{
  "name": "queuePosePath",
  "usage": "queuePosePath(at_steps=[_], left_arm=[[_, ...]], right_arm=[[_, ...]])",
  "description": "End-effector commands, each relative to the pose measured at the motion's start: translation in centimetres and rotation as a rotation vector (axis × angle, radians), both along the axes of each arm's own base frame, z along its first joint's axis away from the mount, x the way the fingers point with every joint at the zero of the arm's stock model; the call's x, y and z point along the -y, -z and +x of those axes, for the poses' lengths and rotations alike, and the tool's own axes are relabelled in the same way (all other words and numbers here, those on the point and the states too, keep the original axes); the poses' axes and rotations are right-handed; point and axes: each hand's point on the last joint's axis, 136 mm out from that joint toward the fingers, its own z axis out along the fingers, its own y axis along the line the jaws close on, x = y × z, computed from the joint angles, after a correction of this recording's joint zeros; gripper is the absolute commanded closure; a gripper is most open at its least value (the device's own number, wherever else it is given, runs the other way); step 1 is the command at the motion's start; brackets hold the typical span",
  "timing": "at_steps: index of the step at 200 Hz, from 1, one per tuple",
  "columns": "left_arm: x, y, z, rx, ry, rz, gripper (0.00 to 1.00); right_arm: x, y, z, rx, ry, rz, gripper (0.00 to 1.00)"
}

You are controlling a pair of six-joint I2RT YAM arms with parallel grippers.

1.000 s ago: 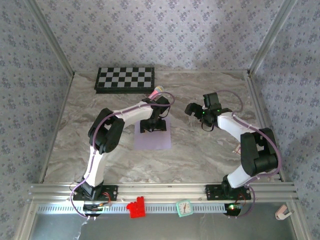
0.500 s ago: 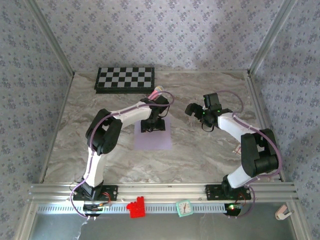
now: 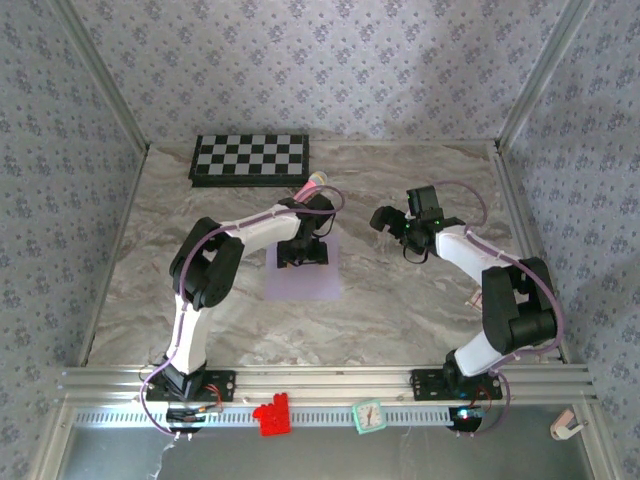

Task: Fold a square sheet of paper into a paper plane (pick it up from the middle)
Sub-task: First fold the square sheet of paper in half at the center of the table.

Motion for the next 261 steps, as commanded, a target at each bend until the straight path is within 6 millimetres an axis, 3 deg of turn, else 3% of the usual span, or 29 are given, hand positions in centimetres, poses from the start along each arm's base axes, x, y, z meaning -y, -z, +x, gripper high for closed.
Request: queuePosePath(at_steps=[1, 50, 92, 121, 147, 165, 181, 212, 243, 261], left_arm=[[-1.0, 2.1, -1.2, -0.066, 0.008, 0.046, 0.19], [-1.2, 3.3, -1.6, -0.090, 0.010, 0.060, 0.30], [-0.7, 2.0, -1.2, -0.069, 0.016, 0.029, 0.41], [1.3, -2.0, -0.1, 0.004, 0.028, -0.125, 0.55], [4.9, -7.1, 0.6, 0.063, 0.069, -0.422, 0.65], [7.2, -10.2, 0.7, 0.073, 0.104, -0.649, 0.67], [8.2, -11.7, 0.6, 0.068, 0.118, -0.778, 0.67], [8.6, -10.7, 0.8, 0.037, 0.113, -0.866, 0.68], [7.2, -6.9, 1.3, 0.004, 0.063, -0.801, 0.70], [6.1, -4.7, 1.4, -0.018, 0.046, -0.747, 0.71]], right_arm=[[0.0, -0.4, 0.2, 0.006, 0.015, 0.017, 0.00], [0.1, -0.3, 0.1, 0.002, 0.017, 0.013, 0.00], [0.1, -0.4, 0.2, 0.005, 0.020, 0.015, 0.00], [-0.1, -0.7, 0.3, 0.016, 0.013, 0.026, 0.00], [-1.1, -1.7, 0.6, 0.056, -0.020, 0.078, 0.00], [-1.9, -2.5, 0.6, 0.081, -0.045, 0.120, 0.00], [-3.1, -3.3, 0.5, 0.101, -0.097, 0.175, 0.01], [-5.5, -3.6, -0.4, 0.104, -0.191, 0.260, 0.11], [-7.6, -2.5, -2.0, 0.079, -0.271, 0.305, 0.24], [-9.0, -1.3, -3.1, 0.040, -0.328, 0.313, 0.36]])
